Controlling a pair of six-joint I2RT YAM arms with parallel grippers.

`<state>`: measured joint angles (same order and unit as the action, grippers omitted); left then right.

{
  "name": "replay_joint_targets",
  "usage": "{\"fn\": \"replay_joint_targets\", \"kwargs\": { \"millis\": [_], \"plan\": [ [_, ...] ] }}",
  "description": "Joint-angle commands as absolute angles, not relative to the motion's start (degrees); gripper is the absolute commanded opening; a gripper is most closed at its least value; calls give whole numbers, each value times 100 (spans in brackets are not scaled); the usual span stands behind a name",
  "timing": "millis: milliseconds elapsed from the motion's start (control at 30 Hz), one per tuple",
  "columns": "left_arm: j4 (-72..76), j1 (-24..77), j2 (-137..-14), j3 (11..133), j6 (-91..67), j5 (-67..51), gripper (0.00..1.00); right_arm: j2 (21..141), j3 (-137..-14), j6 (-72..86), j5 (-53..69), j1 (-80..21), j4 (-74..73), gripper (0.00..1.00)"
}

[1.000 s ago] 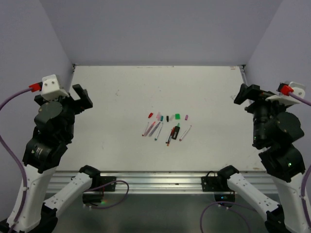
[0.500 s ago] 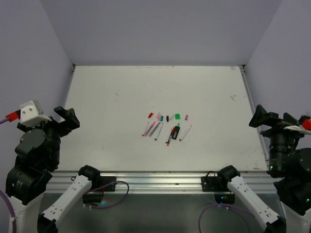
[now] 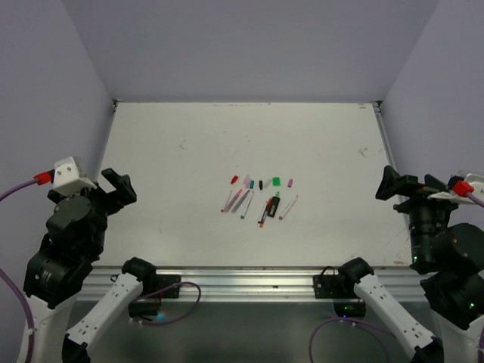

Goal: Open the pen caps

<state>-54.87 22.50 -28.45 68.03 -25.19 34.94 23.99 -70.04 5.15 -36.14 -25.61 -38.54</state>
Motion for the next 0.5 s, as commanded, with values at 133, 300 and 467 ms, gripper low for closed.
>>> {"fn": "replay_joint_targets", "kwargs": {
  "millis": [133, 300, 467],
  "plan": [
    [-4958, 2224, -2927, 6618, -2646, 3331, 100, 2698, -6970, 492, -3437, -2575, -3516, 99],
    [-4773, 2215, -3032, 6566, -2610, 3226, 100, 2777, -6908, 466, -3410, -2575, -3331, 99],
    [-4615, 2215, -3085, 6504, -2567, 3112, 100, 2891, -6794, 492, -3410, -2575, -3138, 98]
  ]
}}
